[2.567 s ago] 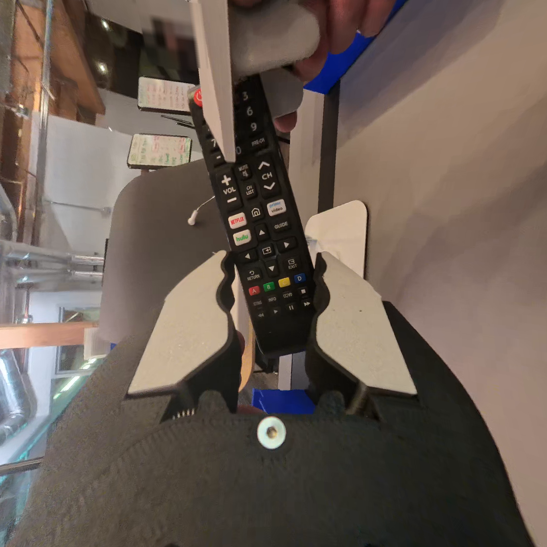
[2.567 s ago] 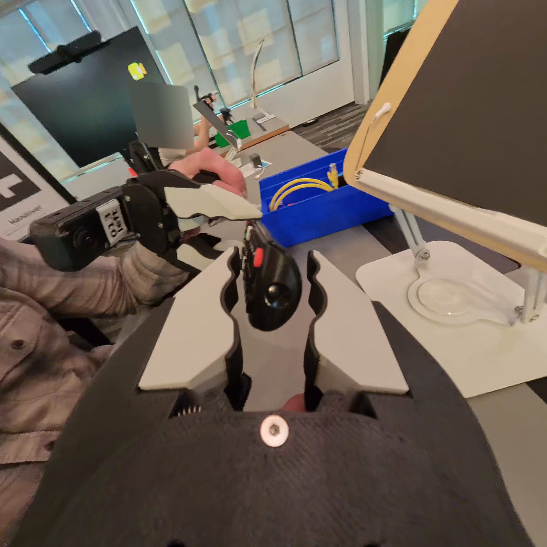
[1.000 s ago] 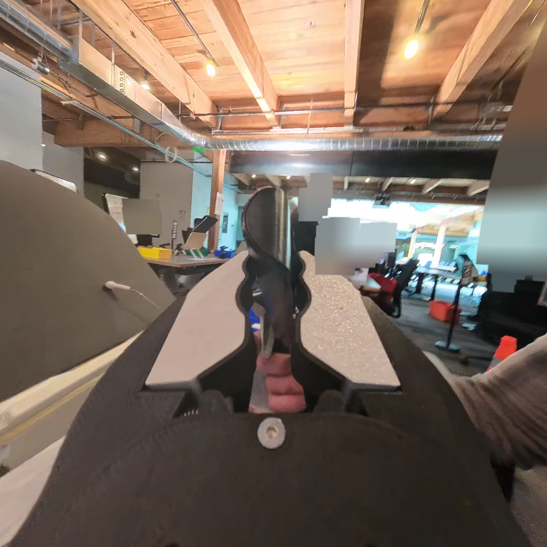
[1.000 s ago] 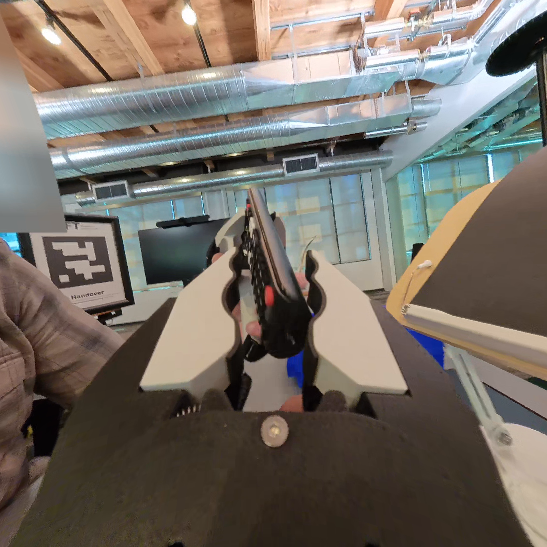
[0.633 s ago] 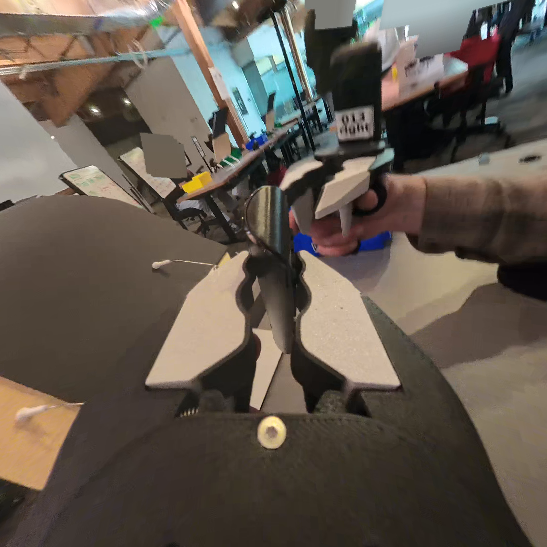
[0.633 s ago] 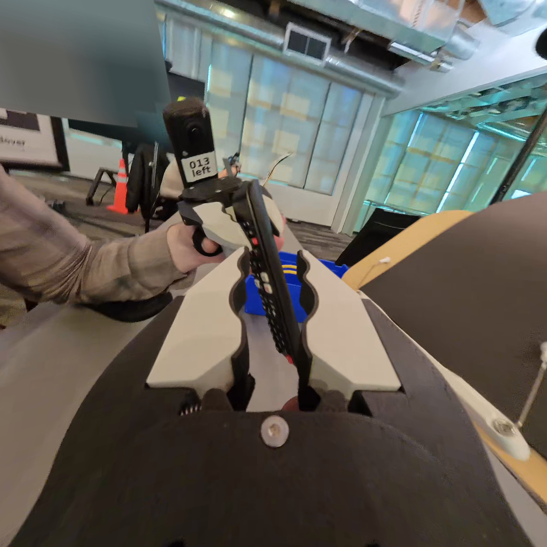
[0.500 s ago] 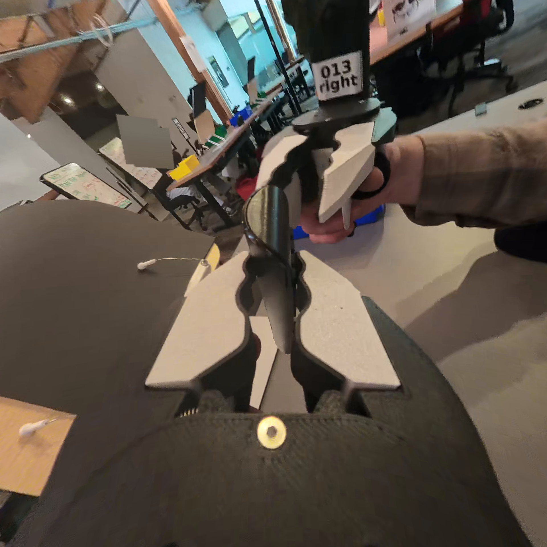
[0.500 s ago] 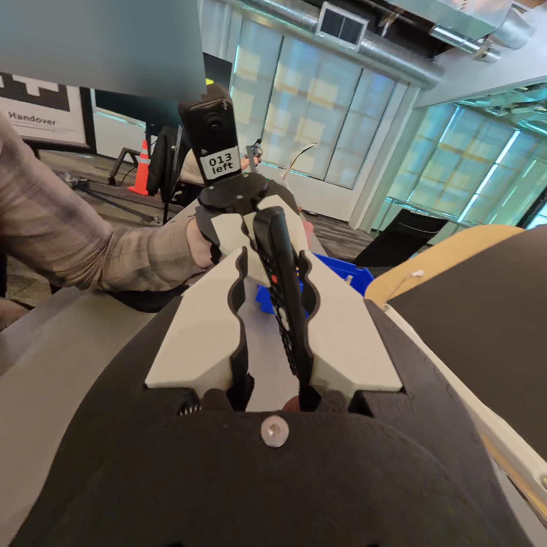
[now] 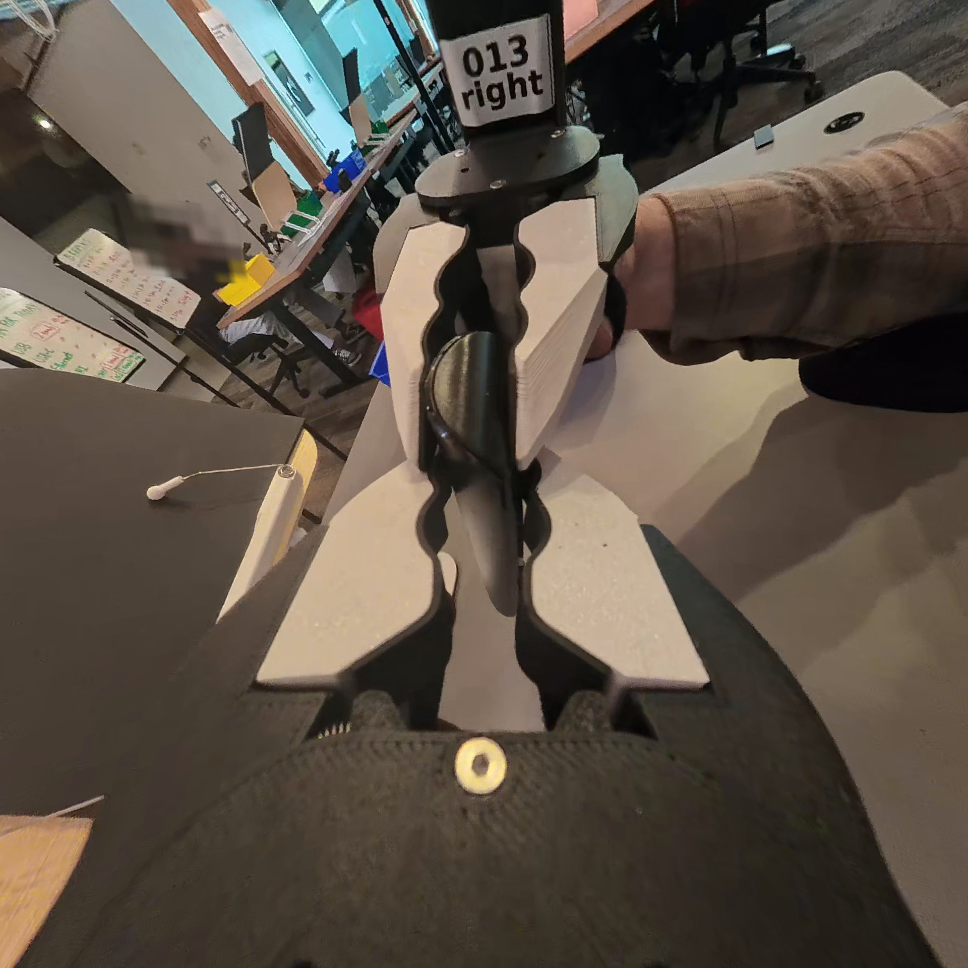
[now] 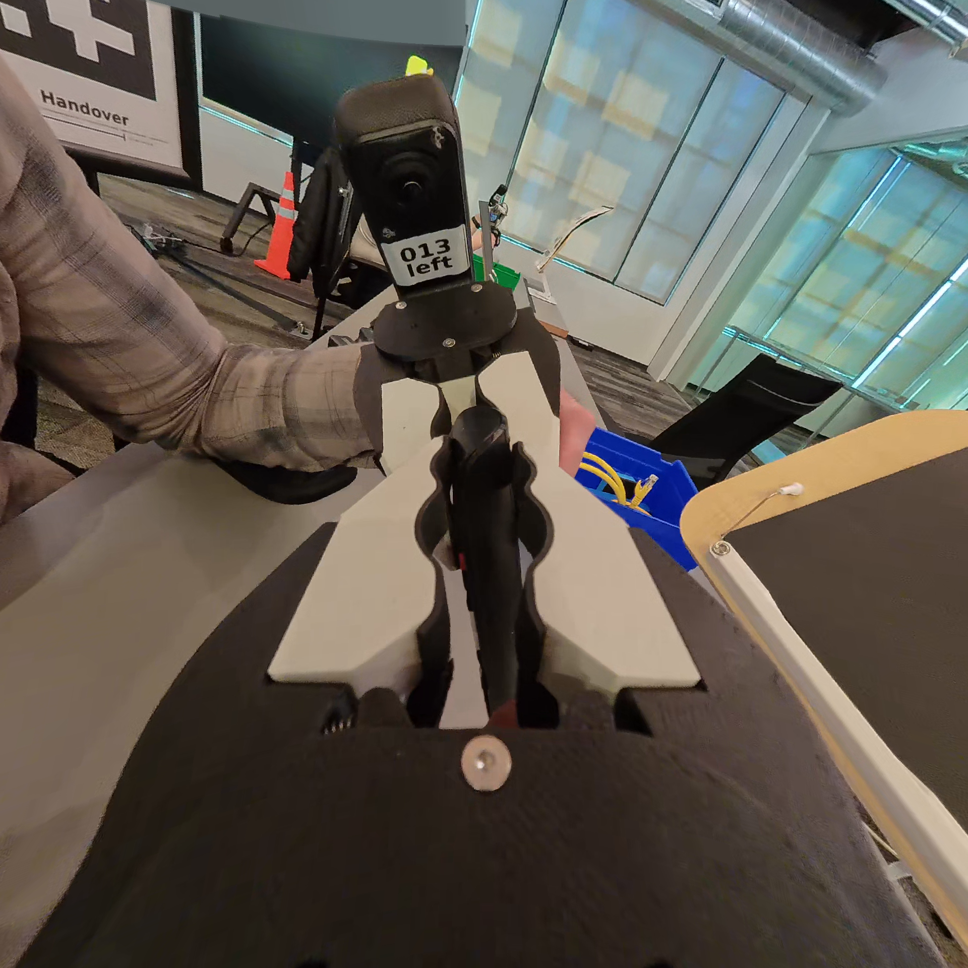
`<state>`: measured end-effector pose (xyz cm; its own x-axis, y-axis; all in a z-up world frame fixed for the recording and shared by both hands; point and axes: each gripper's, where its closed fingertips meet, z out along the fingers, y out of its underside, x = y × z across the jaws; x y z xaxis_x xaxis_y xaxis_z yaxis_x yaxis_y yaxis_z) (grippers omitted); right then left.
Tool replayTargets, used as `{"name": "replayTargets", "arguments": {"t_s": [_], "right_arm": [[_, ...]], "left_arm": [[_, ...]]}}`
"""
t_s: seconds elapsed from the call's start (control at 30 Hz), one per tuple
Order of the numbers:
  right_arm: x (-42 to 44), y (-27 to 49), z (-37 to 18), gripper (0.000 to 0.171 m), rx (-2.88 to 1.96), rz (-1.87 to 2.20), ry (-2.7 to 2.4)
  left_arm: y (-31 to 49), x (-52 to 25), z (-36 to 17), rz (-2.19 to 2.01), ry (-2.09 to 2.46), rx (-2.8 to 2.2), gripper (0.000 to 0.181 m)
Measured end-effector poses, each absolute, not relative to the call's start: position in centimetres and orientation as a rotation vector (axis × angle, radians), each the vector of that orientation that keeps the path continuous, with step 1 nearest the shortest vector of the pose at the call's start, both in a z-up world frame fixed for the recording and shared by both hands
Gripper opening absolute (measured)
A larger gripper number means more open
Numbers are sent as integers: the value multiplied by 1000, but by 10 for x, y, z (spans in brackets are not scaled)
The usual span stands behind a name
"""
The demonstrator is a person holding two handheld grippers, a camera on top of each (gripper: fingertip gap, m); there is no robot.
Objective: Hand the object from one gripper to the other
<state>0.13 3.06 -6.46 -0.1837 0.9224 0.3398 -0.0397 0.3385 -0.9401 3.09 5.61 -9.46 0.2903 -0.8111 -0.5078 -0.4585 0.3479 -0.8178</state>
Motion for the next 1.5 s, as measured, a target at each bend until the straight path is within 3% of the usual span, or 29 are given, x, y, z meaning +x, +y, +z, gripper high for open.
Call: {"name": "replayTargets", "arguments": {"t_s": [0.1, 0.23, 0.37, 0.6, 0.7, 1.0, 1.17, 1.33, 1.5], "right_arm": [[5, 38, -54, 18, -847, 1113, -1400], [21, 52, -34, 19, -831, 1242, -1247], [39, 60, -14, 19, -784, 1361, -1103], [47, 58, -2, 19, -738, 1431, -1038], [47, 56, 1, 19, -724, 1445, -1036], [49, 60, 0, 24, -761, 1355, -1072], [56, 65, -6, 42, -836, 996, -1230], [67, 64, -29, 44, -900, 427, -1493], [65, 65, -68, 47, -955, 140, -1710]], "left_arm": [[60, 30, -86, -385, 1278, -1272, 28], [65, 20, -78, -492, 1205, -1263, 63], [75, 15, -90, -598, 1168, -1306, 72], [77, 35, -116, -626, 1213, -1293, 53], [81, 37, -120, -611, 1199, -1281, 27], [84, 28, -119, -533, 1227, -1284, 24], [92, 10, -123, -319, 1297, -1344, 24], [102, -10, -125, 0, 1369, -1387, 24], [100, -20, -127, 275, 1475, -1364, 24]]}}
